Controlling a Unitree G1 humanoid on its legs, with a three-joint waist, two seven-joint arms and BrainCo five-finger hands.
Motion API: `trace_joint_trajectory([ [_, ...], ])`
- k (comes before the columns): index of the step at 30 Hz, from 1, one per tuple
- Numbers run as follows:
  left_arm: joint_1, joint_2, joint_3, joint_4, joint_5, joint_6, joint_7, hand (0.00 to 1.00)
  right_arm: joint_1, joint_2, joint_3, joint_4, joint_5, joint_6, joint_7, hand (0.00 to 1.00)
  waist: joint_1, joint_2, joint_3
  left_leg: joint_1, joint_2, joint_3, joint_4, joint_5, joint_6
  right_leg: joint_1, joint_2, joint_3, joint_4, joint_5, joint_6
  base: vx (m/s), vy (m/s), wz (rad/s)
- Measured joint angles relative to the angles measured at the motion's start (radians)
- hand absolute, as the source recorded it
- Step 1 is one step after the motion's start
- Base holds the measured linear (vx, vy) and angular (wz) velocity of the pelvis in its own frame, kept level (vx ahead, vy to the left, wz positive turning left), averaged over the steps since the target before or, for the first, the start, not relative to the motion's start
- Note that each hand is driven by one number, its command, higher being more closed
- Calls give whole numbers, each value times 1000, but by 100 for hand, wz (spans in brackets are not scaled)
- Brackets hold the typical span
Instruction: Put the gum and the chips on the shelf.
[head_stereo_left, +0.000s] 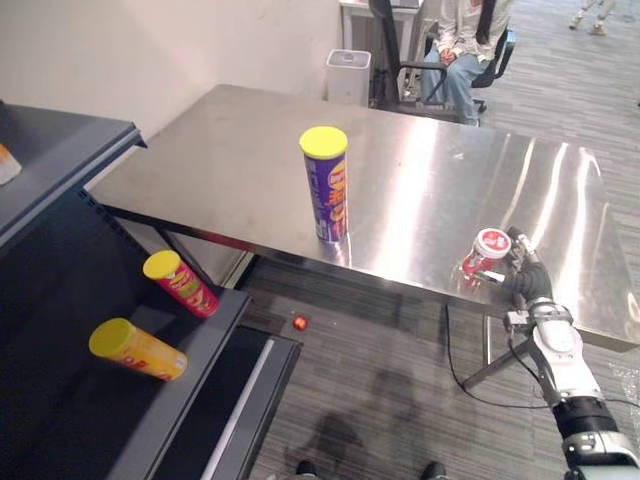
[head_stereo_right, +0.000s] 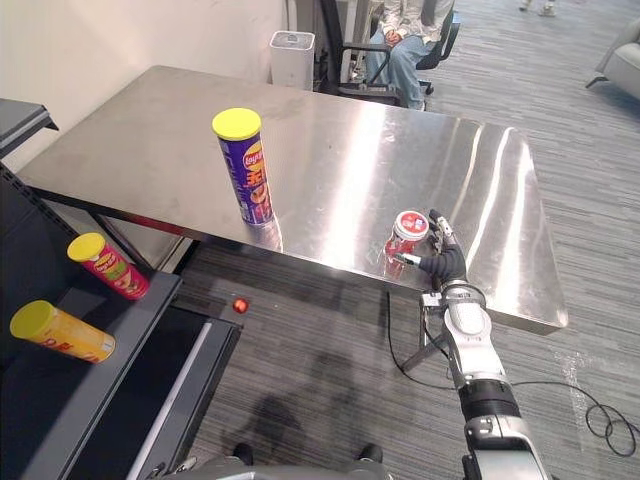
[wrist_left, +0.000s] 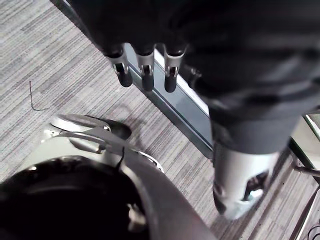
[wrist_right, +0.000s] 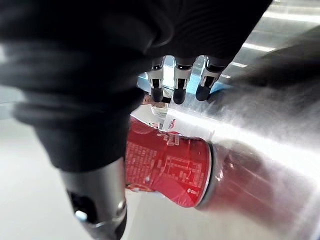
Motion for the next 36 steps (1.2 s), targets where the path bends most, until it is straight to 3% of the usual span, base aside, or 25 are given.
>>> trace_joint_trajectory([
  [9,2,-1,-15,-4,0,-1,-5,0,-42,-13,0,15,1,-1,-5,0,15,13,24,-7,-2,-6,-8,9,0,-2,-1,-2,1,0,0,-3,1,1],
  [10,2,-1,-15,-7,0,-1,-6,0,-55,-14,0,22,2,-4,-5,100,15,14,31,-7,-2,-7,-15,14,1,-4,-1,-4,1,0,0,-12,4,4],
  [27,2,0,-29,-16,0,-1,-6,0,-90,-26,35,31,0,-10,-2,100,41,13,40,-22,-8,-29,-17,27,6,-17,-10,-13,14,0,0,3,2,4],
  [36,2,0,-32,-23,7,9,-6,0,-64,-26,35,-30,-73,-16,-4,100,40,12,40,-12,-8,-17,-20,26,6,-18,-10,15,14,0,0,1,2,-3],
])
